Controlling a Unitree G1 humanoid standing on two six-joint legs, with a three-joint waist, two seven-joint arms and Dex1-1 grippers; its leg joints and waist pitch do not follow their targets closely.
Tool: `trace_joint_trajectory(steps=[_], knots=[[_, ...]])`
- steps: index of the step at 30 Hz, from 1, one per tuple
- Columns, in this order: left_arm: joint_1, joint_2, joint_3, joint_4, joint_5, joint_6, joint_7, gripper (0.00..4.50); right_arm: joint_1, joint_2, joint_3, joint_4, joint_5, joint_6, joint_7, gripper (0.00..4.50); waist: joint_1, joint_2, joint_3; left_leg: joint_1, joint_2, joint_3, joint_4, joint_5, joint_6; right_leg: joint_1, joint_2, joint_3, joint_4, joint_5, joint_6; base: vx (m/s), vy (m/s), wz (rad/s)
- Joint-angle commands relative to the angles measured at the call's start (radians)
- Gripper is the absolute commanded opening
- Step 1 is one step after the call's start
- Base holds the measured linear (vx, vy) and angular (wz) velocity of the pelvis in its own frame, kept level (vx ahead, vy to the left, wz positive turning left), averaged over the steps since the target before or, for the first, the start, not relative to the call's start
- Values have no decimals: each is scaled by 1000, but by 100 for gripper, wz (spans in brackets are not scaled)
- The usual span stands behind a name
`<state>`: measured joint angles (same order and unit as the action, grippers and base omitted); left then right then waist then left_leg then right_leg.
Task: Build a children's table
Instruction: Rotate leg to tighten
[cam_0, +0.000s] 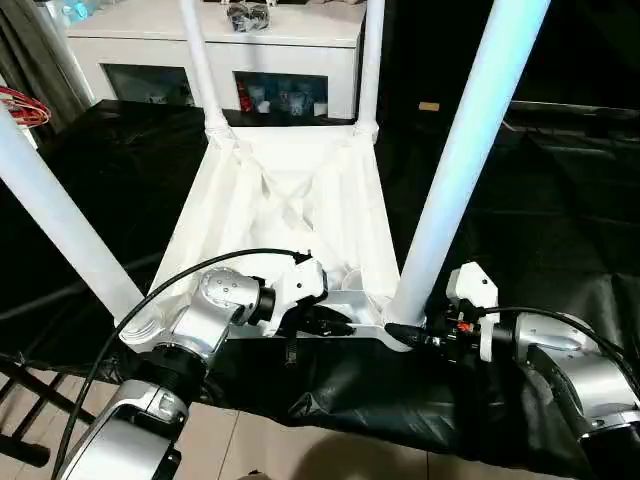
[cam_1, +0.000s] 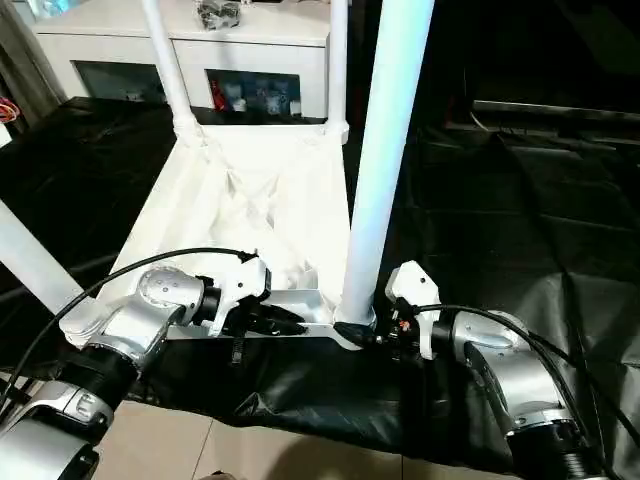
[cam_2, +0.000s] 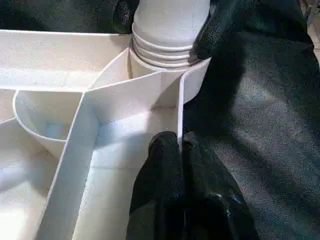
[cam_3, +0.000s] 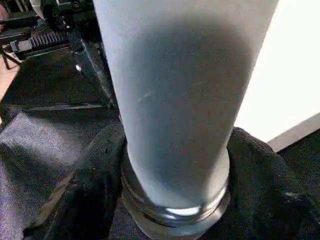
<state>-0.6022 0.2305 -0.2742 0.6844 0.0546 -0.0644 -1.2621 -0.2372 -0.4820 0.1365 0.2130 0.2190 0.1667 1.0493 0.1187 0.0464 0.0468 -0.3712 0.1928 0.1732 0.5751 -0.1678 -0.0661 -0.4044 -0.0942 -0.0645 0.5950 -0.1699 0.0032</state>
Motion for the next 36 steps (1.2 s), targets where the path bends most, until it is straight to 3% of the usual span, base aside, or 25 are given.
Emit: trace_joint_trajectory(steps=[1, 6, 8, 10, 12, 13, 14, 16, 20, 24, 25, 26, 30, 31, 36], knots=[[-11, -31, 22, -23, -47, -33, 37, 0, 3, 20, 64, -42, -3, 3, 40, 271, -2, -31, -64, 3, 30, 0, -57, -202, 87, 50, -49, 34, -74, -280, -191, 0, 0, 0], [-13, -47, 22, -13, -31, -34, 85, 0, 12, 44, 60, -30, -17, -19, 0, 270, -4, -25, -64, 4, 30, -2, -59, -215, 79, 48, -48, 34, -76, -289, -189, 0, 0, 0], [-33, -87, 27, 14, -6, -14, 183, 0, -10, 115, 27, 39, -55, -27, -157, 269, -7, -23, -63, 4, 29, -3, -61, -228, 70, 48, -49, 34, -78, -308, -185, 0, 0, 0], [-42, -108, 27, 24, 5, -8, 225, 0, -25, 145, 11, 75, -68, -22, -227, 269, -15, -25, -59, 4, 25, -5, -65, -258, 47, 47, -49, 31, -85, -366, -168, 0, 0, 0], [-72, -167, 26, 50, 33, 12, 339, 0, -63, 220, -24, 153, -93, -35, -380, 268, -31, -20, -60, 6, 24, -8, -67, -275, 24, 46, -46, 31, -84, -366, -165, 0, 0, 0], [-78, -176, 25, 55, 39, 13, 360, 0, -69, 233, -30, 165, -97, -39, -407, 268, -37, -24, -62, 4, 21, -8, -66, -275, 24, 51, -47, 30, -84, -363, -163, 0, 0, 0], [-90, -200, 26, 63, 42, 23, 391, 0, -83, 262, -38, 191, -108, -48, -466, 268, -36, -18, -62, 4, 20, -9, -65, -270, 27, 52, -48, 30, -85, -357, -164, 0, 0, 0], [-109, -239, 26, 79, 52, 34, 447, 0, -109, 318, -52, 236, -129, -59, -570, 268, -43, -17, -64, 4, 19, -6, -62, -262, 32, 49, -47, 32, -86, -333, -171, 0, 0, 0], [-116, -269, 7, 82, 66, 26, 466, 0, -157, 391, -55, 297, -172, -80, -705, 268, -52, -16, -68, -1, 15, -5, -59, -219, 47, 54, -44, 30, -80, -259, -188, 0, 0, 0], [-106, -262, 0, 80, 72, 2, 442, 0, -177, 406, -66, 315, -176, -124, -706, 268, -55, -15, -71, -2, 17, -3, -55, -189, 81, 57, -44, 30, -75, -197, -213, 0, 0, 0], [-98, -254, 0, 73, 66, -8, 424, 0, -178, 400, -76, 311, -156, -125, -676, 303, -54, -15, -70, -1, 17, -2, -55, -191, 84, 57, -44, 30, -76, -196, -215, 0, 0, 0], [-92, -246, 0, 65, 58, -16, 407, 0, -176, 389, -80, 304, -141, -119, -645, 324, -56, -21, -69, -1, 18, -1, -56, -200, 91, 58, -43, 29, -76, -201, -219, 0, 0, 0], [-80, -224, 0, 54, 45, -24, 382, 0, -164, 356, -76, 280, -138, -124, -596, 360, -51, -18, -67, 1, 20, -2, -57, -212, 92, 57, -45, 31, -79, -241, -215, 0, 0, 0], [-76, -215, 0, 50, 40, -28, 370, 0, -158, 343, -73, 267, -135, -123, -575, 372, -51, -23, -67, 1, 21, -1, -57, -211, 93, 57, -45, 32, -79, -240, -215, 0, 0, 0], [-46, -164, 10, 12, 2, -37, 267, 0, -113, 240, -33, 180, -120, -106, -414, 380, -28, -20, -66, 4, 26, 0, -57, -210, 105, 54, -46, 35, -75, -235, -211, 0, 0, 0]])
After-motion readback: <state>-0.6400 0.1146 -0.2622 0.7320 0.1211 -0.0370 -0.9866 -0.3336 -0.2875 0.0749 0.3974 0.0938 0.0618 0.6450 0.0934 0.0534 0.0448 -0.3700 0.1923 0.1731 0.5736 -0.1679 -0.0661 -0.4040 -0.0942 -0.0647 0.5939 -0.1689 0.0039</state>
